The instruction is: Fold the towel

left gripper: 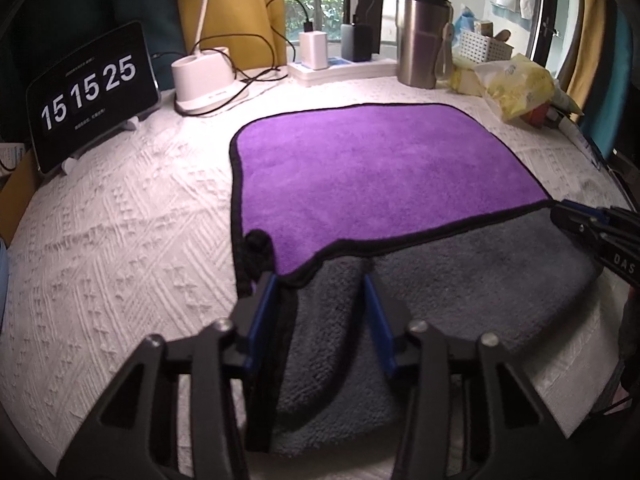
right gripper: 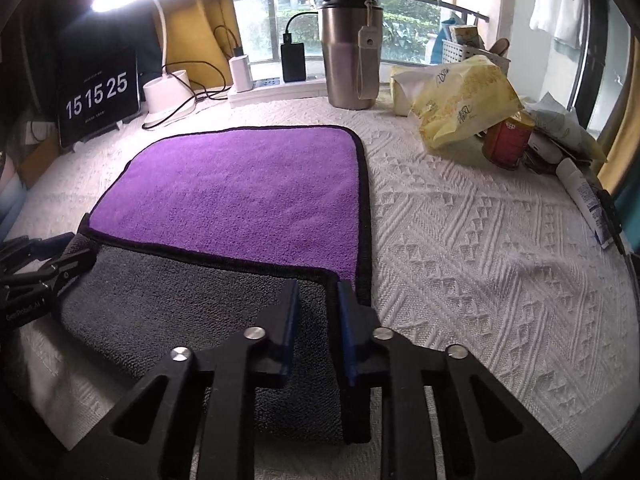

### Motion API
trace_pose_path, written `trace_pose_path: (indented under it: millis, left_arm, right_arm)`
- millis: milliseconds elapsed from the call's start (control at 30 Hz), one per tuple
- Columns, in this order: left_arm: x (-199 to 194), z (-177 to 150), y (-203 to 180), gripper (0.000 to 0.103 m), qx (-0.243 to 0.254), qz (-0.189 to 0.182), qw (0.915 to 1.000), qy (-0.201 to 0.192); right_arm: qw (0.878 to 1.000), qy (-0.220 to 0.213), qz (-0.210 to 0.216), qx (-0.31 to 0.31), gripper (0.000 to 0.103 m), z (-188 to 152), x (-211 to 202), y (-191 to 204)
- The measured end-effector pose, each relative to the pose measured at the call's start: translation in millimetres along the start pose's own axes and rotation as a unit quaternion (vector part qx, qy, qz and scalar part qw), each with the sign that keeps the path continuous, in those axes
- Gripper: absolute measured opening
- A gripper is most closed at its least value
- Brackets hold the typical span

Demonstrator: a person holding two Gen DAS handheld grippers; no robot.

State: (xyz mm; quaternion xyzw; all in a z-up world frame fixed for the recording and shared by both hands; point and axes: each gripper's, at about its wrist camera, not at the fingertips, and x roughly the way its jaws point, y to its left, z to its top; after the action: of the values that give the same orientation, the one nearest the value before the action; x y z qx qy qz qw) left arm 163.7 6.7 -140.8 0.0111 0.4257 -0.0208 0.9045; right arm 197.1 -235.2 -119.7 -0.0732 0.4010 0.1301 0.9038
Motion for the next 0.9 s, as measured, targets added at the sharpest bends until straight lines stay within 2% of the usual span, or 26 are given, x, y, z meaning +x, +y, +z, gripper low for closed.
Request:
trace_pose_path:
  millis: [67,233,900]
  left_arm:
    - [-3,0,-2,0.026,0.004,-0.008,1.0000,-0.002]
    - [-11,0,-2,0.017,-0.001,-0.024,0.9997,-0.008]
    - [-59,10,3,0.016,-0.007,-0.037,0.9956,-0.086]
  right_arm:
    - [1.000,-0.005,-0.003,-0.008,0.008,-1,-1,2]
    - [1.000,-0.025,-0.011,-0.014,0.006,-1,-11,4]
    - [0.993,-0.111,-0.036,-0.012,0.005,14,-59,7]
